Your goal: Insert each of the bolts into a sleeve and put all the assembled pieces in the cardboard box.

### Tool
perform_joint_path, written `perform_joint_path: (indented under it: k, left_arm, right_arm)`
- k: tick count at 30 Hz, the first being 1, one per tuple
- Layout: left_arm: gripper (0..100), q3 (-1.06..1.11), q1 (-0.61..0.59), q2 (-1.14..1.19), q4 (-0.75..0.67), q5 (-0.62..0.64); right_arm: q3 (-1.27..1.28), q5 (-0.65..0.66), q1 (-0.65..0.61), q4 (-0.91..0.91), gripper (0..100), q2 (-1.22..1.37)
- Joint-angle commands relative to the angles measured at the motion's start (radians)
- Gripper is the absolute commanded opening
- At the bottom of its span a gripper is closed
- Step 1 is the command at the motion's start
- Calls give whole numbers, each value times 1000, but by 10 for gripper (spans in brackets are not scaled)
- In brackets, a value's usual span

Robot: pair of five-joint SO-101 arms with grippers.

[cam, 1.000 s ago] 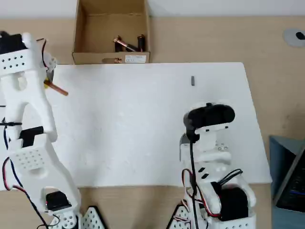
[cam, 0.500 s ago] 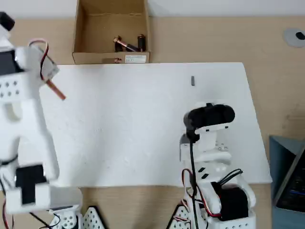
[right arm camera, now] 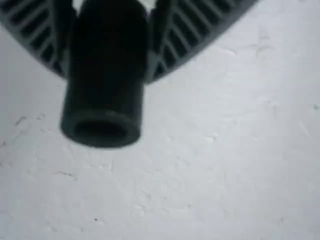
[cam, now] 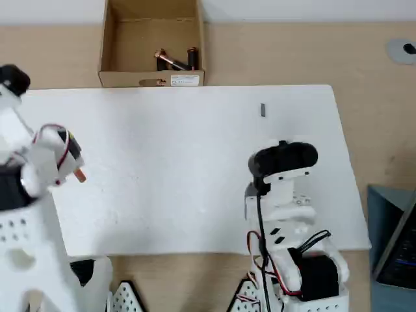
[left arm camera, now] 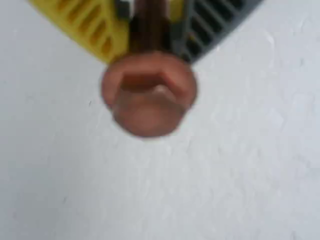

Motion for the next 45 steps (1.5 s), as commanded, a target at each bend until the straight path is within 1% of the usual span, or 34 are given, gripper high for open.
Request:
perform_joint_path:
  k: [1, 4, 9, 12, 19, 23, 25, 32, 39, 42, 45]
  left_arm:
    - [2, 189, 11, -157, -132, -12]
    - [2, 341, 48, -283, -206, -12]
    - [2, 528, 146, -479, -272, 20]
    - [2, 621, 186, -598, -325, 55]
    - [2, 836, 252, -888, -471, 49]
    - [2, 918, 327, -1052, -512, 54]
    - [2, 939, 362, -1066, -537, 55]
    - [2, 941, 385, -1050, -644, 152]
    - [2, 936, 497, -1050, -657, 265]
    - [2, 936, 545, -1050, -658, 295]
    - [2, 936, 568, -1050, -658, 325]
  right_arm:
    - [-12, 32, -39, -57, 9, -8]
    - [13, 37, -79, -109, 9, -8]
    - [48, 37, -183, -181, 9, -8]
    - [61, 38, -240, -230, 9, -8]
    - [104, 38, -357, -339, 9, -8]
    - [143, 38, -417, -407, 9, -8]
    - [162, 38, -450, -428, 9, -8]
    - [206, 38, -572, -488, 9, -8]
    - [220, 38, -668, -502, 9, -7]
    - [220, 38, -679, -502, 9, -7]
    - [219, 38, -690, -502, 9, -7]
